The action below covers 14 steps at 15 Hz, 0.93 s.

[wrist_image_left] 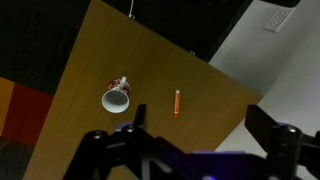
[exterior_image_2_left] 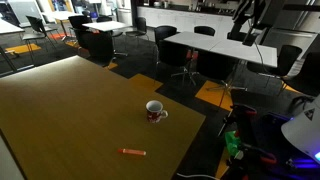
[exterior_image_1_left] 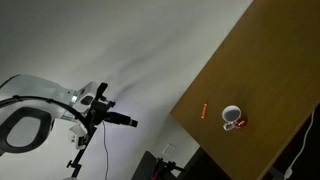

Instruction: Pick up the marker and put it in the cup

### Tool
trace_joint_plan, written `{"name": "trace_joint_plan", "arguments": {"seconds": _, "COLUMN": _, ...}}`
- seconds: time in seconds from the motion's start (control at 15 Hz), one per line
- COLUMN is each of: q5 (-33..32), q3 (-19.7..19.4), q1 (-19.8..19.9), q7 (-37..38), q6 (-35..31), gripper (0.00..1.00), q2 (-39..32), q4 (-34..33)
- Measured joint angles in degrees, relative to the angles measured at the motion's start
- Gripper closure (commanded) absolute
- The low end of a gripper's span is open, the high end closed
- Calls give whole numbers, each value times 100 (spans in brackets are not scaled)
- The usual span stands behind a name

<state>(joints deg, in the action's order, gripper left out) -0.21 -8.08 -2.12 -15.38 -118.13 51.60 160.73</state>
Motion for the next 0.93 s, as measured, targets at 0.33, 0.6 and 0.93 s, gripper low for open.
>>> {"name": "trace_joint_plan", "arguments": {"seconds": 0.33, "q5": 0, "q3": 0, "q1": 0, "q7": 0, "q6": 1, "gripper": 0, "q2": -9, "q4": 0}}
{"name": "trace_joint_plan", "arguments": {"seconds": 0.6, "q5": -2, "q3": 32, "q1": 0, "q7": 3, "q6": -28, "gripper": 0, "q2": -12, "q4": -49}}
{"name": "trace_joint_plan", "arguments": {"seconds": 0.93, "q5": -6, "q3": 498, "q1": -41, "q7": 243, "q6": -770, "gripper": 0, "q2": -315, "q4": -82}}
